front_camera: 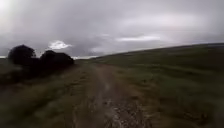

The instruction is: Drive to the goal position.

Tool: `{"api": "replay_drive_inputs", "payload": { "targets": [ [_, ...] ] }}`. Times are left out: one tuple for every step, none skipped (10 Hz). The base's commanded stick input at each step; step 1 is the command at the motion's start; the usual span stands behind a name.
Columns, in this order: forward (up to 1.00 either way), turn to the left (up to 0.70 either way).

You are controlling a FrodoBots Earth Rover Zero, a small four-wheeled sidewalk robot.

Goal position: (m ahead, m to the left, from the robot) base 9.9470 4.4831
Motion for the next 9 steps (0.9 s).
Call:
{"api": "replay_drive_inputs", "payload": {
  "targets": [
    [0.70, 0.00],
    [0.70, 0.00],
    [0.70, 0.00],
    [0.70, 0.00],
    [0.70, 0.00],
    [0.70, 0.00],
    [0.70, 0.00],
    [0.70, 0.00],
    [0.70, 0.00]
  ]
}}
